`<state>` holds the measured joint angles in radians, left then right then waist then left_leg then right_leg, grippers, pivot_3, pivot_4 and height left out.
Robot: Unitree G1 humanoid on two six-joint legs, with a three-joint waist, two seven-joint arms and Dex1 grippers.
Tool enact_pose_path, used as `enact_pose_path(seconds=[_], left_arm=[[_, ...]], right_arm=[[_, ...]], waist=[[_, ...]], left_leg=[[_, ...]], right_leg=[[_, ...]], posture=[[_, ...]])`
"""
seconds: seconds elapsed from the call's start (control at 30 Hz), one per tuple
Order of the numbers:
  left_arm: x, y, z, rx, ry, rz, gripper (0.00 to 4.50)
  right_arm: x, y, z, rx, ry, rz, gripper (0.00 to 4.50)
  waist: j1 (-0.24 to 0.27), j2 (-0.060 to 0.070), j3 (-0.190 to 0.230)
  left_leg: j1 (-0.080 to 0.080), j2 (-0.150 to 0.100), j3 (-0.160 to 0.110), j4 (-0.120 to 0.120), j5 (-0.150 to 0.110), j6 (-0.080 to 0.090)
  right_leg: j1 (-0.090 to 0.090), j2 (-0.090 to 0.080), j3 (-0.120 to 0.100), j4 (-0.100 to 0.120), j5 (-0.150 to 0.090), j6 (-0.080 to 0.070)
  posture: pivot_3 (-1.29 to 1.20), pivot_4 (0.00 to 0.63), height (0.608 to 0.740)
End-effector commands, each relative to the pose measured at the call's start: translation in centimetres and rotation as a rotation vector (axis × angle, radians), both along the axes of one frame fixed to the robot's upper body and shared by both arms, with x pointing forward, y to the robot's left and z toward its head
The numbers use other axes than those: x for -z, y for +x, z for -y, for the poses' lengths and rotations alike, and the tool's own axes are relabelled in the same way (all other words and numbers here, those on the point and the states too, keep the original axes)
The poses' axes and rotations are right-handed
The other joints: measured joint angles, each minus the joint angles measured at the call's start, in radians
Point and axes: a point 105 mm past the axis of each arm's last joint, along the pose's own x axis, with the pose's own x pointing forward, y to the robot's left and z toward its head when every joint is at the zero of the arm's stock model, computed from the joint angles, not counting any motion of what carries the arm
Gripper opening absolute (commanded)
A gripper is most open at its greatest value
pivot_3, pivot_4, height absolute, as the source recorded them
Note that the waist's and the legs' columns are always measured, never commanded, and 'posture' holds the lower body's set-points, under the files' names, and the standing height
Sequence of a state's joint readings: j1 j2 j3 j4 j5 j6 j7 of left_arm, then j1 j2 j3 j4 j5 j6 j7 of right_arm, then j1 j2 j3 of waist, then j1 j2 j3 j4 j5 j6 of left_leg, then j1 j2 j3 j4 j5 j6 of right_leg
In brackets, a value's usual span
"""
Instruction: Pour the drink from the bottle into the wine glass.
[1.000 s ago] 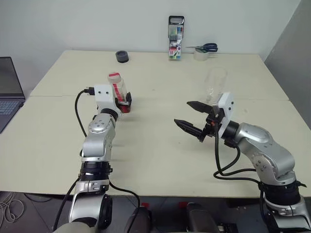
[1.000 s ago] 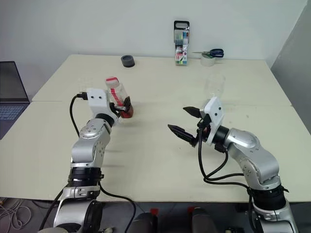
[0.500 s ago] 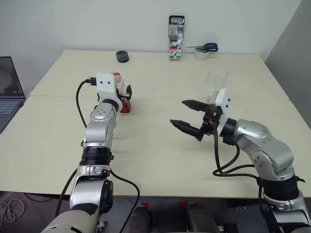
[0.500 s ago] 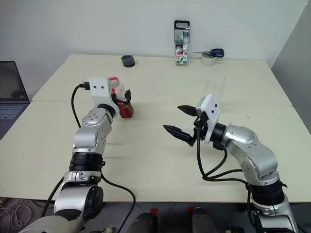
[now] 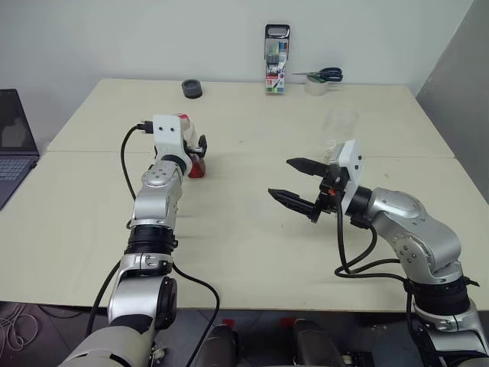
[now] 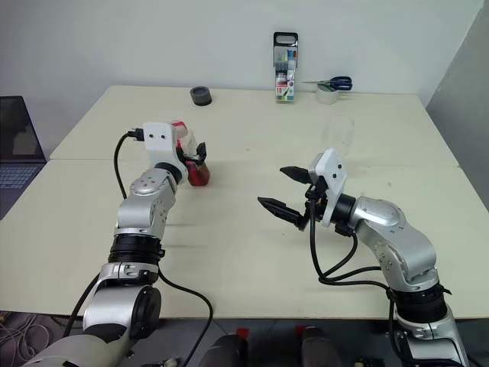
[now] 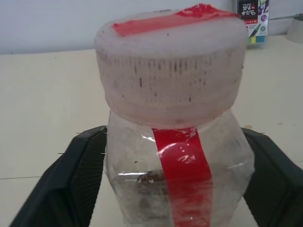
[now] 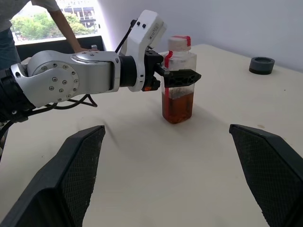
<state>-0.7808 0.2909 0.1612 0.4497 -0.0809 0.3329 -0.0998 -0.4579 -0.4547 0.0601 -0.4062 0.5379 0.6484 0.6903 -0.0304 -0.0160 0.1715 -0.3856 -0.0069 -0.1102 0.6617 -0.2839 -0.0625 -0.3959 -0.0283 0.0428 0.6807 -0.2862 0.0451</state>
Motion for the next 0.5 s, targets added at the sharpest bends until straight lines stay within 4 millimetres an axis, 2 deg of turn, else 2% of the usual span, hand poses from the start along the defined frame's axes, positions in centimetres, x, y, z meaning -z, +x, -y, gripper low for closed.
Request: enact_pose_path(seconds=[0.03,0.13,0.17,0.3,0.5], left_arm=[[-2.2,0.2,0.1,0.011,0.027,0.071,3.03],[-2.4,0.2,0.3,0.024,0.031,0.085,2.07],[-2.5,0.2,0.4,0.029,0.032,0.092,1.91],[-2.7,0.1,0.8,0.058,0.030,0.125,1.89],[-1.8,-1.0,3.1,0.229,0.029,0.147,1.89]], right_arm=[[-1.2,-0.2,0.2,-0.002,0.019,0.047,4.50],[-1.2,-0.2,0.3,0.001,0.019,0.047,4.50],[-1.2,-0.2,0.3,0.002,0.019,0.047,4.50],[-1.3,-0.3,0.4,0.003,0.015,0.053,4.50],[-1.4,-0.5,0.5,0.014,0.000,0.081,4.50]], waist=[[0.000,0.000,0.000],[0.000,0.000,0.000],[0.000,0.000,0.000],[0.000,0.000,0.000],[0.000,0.000,0.000]], left_leg=[[0.000,0.000,0.000,0.000,0.000,0.000],[0.000,0.000,0.000,0.000,0.000,0.000],[0.000,0.000,0.000,0.000,0.000,0.000],[0.000,0.000,0.000,0.000,0.000,0.000],[0.000,0.000,0.000,0.000,0.000,0.000]], right_leg=[[0.000,0.000,0.000,0.000,0.000,0.000],[0.000,0.000,0.000,0.000,0.000,0.000],[0.000,0.000,0.000,0.000,0.000,0.000],[0.000,0.000,0.000,0.000,0.000,0.000],[0.000,0.000,0.000,0.000,0.000,0.000]], posture=[[0.00,0.150,0.740],[0.00,0.150,0.740],[0.00,0.150,0.740],[0.00,0.150,0.740],[0.00,0.150,0.740]])
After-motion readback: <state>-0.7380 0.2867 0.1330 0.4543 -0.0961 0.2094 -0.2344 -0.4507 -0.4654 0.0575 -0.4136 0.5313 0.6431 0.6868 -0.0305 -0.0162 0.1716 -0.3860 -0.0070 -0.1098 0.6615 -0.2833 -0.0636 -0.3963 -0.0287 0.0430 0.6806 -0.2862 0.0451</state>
